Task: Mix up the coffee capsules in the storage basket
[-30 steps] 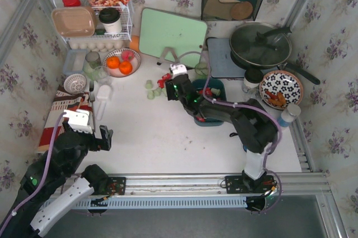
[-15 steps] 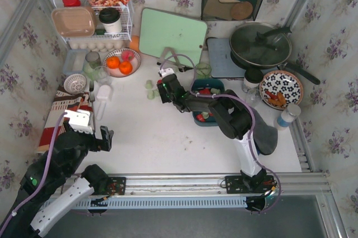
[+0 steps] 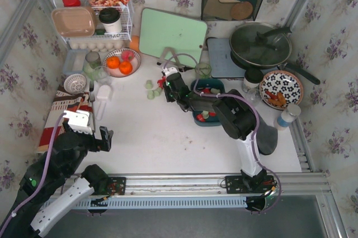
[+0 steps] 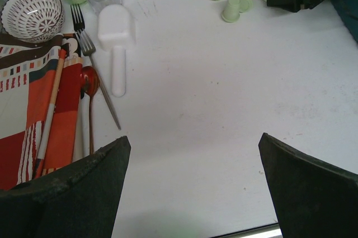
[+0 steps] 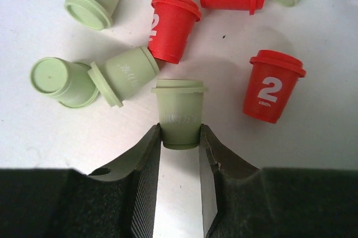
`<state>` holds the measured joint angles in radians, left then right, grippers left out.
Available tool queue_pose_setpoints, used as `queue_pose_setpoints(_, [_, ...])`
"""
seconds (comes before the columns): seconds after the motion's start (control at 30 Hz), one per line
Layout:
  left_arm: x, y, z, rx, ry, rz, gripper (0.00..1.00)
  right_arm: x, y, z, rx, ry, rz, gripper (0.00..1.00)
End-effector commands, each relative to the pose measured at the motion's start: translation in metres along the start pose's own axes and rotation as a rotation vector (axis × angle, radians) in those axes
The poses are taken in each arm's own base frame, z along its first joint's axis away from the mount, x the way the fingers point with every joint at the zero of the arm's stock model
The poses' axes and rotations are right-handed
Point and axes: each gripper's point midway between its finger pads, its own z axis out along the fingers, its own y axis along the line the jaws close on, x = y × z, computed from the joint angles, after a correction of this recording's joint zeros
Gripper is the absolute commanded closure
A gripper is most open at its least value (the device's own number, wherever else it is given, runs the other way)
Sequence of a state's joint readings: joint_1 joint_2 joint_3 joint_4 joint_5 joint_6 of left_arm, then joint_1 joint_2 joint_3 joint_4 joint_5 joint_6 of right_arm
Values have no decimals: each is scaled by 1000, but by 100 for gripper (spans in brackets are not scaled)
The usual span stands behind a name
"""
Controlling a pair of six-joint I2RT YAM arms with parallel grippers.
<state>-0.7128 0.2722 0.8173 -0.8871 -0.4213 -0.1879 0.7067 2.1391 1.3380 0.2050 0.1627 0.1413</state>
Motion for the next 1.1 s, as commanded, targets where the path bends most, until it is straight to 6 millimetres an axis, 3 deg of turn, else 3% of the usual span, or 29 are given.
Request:
queue_pose_setpoints(0.0, [-7,0,0,-1,-26,-8,1,-25,9,-16,-50,-80,27,87])
queue_pose_setpoints(0.23, [-6,0,1,-5,-21,-7,1,-53,1,-60,-33,-166,70,91])
queue_pose_setpoints(0.43, [-6,1,1,-8,-22,-10,1,-70,-22,-95,65,-240,96,91])
queue_pose_setpoints(0.53, [-7,1,1,-8,-23,-12,1,-69,-41,-108,153,-261,105,91])
queue_pose_setpoints(0.7, [-7,1,1,-9,-24,-11,1,-54,-78,-123,280,-265,162,90])
queue_pose_setpoints(0.9, [-6,0,1,-6,-22,-11,1,-24,-115,-124,372,-219,245,88])
queue_pose_setpoints(1.07, [-6,0,1,-8,-21,-10,1,-5,-134,-121,414,-178,303,76])
